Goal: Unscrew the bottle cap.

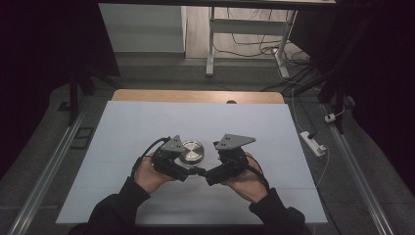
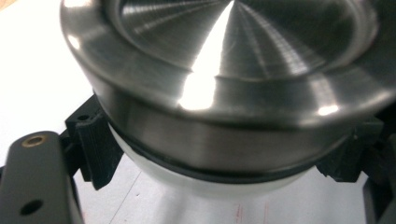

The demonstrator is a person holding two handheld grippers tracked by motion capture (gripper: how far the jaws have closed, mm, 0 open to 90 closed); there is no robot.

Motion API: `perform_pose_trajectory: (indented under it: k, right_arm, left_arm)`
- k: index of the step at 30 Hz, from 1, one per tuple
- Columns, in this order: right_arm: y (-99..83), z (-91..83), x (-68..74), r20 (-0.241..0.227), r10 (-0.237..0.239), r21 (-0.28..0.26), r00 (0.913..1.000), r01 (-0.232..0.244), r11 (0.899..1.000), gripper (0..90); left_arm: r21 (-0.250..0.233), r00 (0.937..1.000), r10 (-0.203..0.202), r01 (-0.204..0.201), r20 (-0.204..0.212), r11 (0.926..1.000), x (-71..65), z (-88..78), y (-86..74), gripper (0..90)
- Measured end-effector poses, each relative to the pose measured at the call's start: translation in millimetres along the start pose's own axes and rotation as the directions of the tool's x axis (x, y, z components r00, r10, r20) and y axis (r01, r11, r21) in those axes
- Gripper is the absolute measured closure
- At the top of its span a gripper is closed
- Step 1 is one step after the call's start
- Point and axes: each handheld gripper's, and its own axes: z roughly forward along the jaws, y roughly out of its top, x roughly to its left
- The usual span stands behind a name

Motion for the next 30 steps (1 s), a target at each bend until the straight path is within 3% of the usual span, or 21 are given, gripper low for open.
perform_pose_trajectory:
  k: [8, 12, 15, 18, 19, 21, 22, 24, 27, 30]
  right_arm:
    - [13.4, 22.1, 5.1, -0.009, 0.031, -0.007, 0.9995, -0.031, 0.999, 0.9]
    - [17.2, 29.6, 7.8, 0.000, 0.019, 0.007, 0.9998, -0.019, 1.000, 5.3]
    - [18.3, 35.1, 9.9, 0.023, -0.007, 0.016, 0.9997, 0.006, 1.000, 16.6]
    - [17.7, 34.7, 7.9, 0.013, -0.013, 0.008, 0.9998, 0.013, 1.000, 17.5]
    - [17.8, 33.9, 5.5, -0.009, -0.004, 0.010, 1.0000, 0.004, 1.000, 18.3]
    - [17.6, 32.8, 3.4, -0.033, -0.013, 0.005, 0.9994, 0.013, 1.000, 18.4]
    - [17.5, 31.8, 2.4, -0.050, -0.023, 0.004, 0.9985, 0.023, 1.000, 18.5]
    - [17.1, 30.1, 0.0, -0.086, -0.039, -0.004, 0.9955, 0.039, 0.999, 18.6]
    - [16.9, 26.1, -4.7, -0.149, -0.058, -0.025, 0.9871, 0.055, 0.998, 20.0]
    - [16.4, 23.4, -9.3, -0.216, -0.083, -0.034, 0.9728, 0.078, 0.996, 20.0]
  left_arm:
    - [0.010, 1.0000, 0.000, 0.000, 0.008, 1.0000, -5.2, 2.8, 2.4, 16.1]
    - [0.021, 0.9998, 0.014, -0.015, 0.011, 0.9997, -5.1, 2.5, 2.9, 16.1]
    - [0.014, 0.9999, 0.004, -0.004, 0.016, 0.9999, -4.9, 1.6, 2.4, 16.1]
    - [0.015, 0.9998, 0.006, -0.007, 0.020, 0.9999, -3.9, 1.0, 2.2, 16.1]
    - [0.022, 0.9993, 0.024, -0.024, 0.029, 0.9995, -2.7, 0.5, 2.0, 16.1]
    - [0.001, 0.9987, 0.008, -0.008, 0.049, 1.0000, -3.2, 0.9, 1.2, 16.1]
    - [0.013, 0.9976, 0.034, -0.034, 0.061, 0.9993, -1.8, -0.8, 1.2, 16.1]
    - [0.007, 0.9961, 0.042, -0.043, 0.078, 0.9991, -1.7, -2.3, 1.0, 16.1]
    - [-0.001, 0.9916, 0.064, -0.065, 0.112, 0.9979, -1.4, -4.6, 1.2, 16.1]
    - [0.003, 0.9866, 0.092, -0.093, 0.135, 0.9957, -2.8, -5.6, 2.1, 16.1]
